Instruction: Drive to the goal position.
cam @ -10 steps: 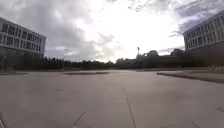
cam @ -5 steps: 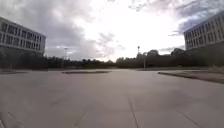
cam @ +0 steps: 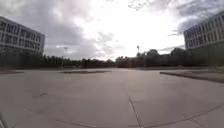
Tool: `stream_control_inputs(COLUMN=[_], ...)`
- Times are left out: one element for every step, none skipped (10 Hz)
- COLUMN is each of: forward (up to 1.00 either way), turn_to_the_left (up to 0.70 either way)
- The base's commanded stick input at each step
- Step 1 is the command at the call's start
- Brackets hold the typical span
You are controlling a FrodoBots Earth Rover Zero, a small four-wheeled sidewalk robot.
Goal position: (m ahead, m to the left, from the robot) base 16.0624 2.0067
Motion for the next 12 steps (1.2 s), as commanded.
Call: stream_control_inputs(forward=[0.7, 0.7, 0.7, 0.7, 0.7, 0.7, 0.7, 0.7, 0.7, 0.7, 0.7, 0.7], turn_to_the_left=[0.0, 0.0, 0.0, 0.0, 0.0, 0.0, 0.0, 0.0, 0.0, 0.0, 0.0, 0.0])
